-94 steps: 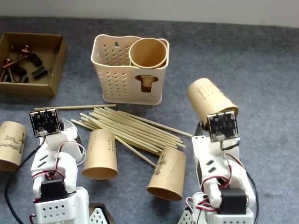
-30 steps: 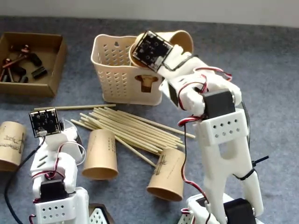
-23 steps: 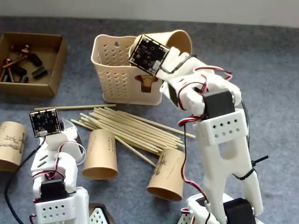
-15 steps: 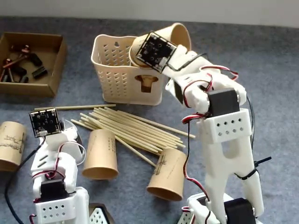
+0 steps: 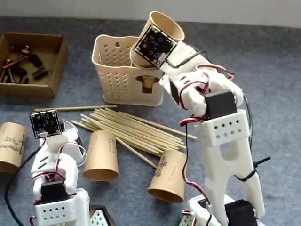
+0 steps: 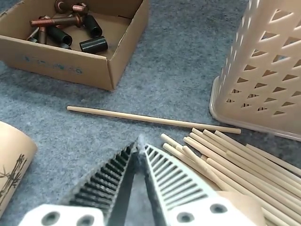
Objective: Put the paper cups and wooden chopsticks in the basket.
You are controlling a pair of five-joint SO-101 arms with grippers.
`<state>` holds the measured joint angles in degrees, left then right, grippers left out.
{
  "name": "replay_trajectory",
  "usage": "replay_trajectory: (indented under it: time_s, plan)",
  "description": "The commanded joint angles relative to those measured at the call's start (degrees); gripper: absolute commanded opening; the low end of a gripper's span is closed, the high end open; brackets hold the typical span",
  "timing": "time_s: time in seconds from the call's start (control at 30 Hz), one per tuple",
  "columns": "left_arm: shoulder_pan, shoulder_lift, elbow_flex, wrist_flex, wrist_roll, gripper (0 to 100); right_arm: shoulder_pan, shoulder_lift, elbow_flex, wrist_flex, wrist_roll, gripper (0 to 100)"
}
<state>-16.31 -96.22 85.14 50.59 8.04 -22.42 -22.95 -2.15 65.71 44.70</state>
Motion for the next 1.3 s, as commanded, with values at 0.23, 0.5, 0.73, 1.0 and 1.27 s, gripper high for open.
replay_trajectory:
  time_s: [0.23,0.5,0.73,1.0,1.27]
  plan:
    - [-0.6,-0.4,-0.2,-1.0,0.0,1,-0.9,-3.2,-9.4,-7.5,-19.0,15.9]
    - [-0.6,-0.4,-0.2,-1.0,0.0,1,-0.9,-0.2,-14.4,-7.6,-25.7,7.4]
    - [-0.6,-0.4,-0.2,-1.0,0.0,1,-0.9,5.5,-14.2,-11.1,-28.5,7.4]
    - [-0.6,-0.4,-0.2,-1.0,0.0,1,-2.1,8.3,-13.9,-14.7,-29.7,7.4]
    - [-0.6,-0.4,-0.2,-1.0,0.0,1,-3.7,13.7,-13.8,-11.9,-29.7,7.4]
